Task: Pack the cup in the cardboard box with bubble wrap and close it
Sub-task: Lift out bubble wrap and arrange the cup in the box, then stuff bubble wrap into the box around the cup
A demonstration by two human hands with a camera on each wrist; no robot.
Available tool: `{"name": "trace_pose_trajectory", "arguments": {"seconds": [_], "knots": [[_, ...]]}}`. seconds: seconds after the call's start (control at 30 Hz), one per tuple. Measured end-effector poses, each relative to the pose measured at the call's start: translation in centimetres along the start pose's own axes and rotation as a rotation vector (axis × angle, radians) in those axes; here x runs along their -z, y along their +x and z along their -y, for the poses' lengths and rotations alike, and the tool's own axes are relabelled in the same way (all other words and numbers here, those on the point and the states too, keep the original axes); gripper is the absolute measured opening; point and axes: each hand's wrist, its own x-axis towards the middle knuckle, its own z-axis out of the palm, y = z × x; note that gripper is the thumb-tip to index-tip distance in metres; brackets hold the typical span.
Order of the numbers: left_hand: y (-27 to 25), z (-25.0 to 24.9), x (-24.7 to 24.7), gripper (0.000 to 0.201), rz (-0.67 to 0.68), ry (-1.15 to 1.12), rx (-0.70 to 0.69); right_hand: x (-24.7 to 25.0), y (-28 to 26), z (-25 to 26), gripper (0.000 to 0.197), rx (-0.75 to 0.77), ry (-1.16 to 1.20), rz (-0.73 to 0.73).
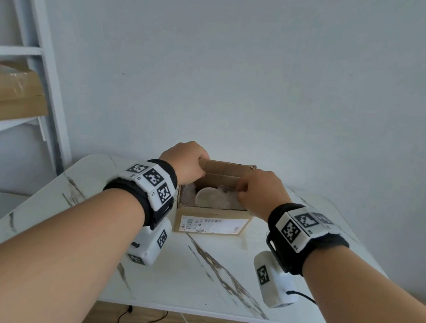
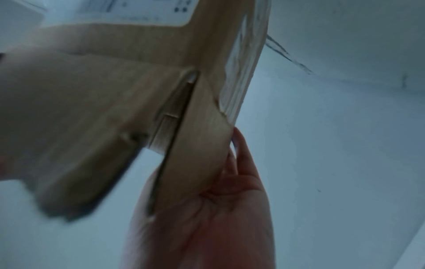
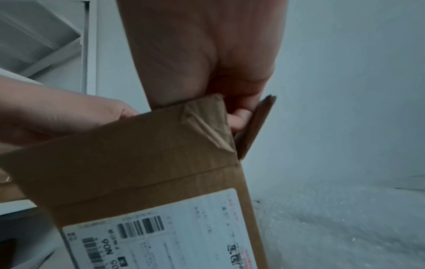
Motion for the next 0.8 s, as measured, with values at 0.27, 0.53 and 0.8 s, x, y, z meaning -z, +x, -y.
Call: {"name": "trace_pose_trajectory", "arguments": {"seconds": [0.27,0.53,0.8], "knots": [[0.0,1.1,-0.5,0.062,-0.065,-0.115,0.088,1.8,-0.2,-2.0,0.026,-0.028,0.229,-0.403],[0.4,1.7,-0.8,0.062,-0.078,-0.067,0.090,-3.0,-0.5,-8.6,0.031,-0.359,0.094,-0.016],[1.2,3.9,-2.0,0.056,-0.088,-0.211,0.106,-6.5,-1.2,-10.4,0.041,-0.452,0.044,0.166]]}}
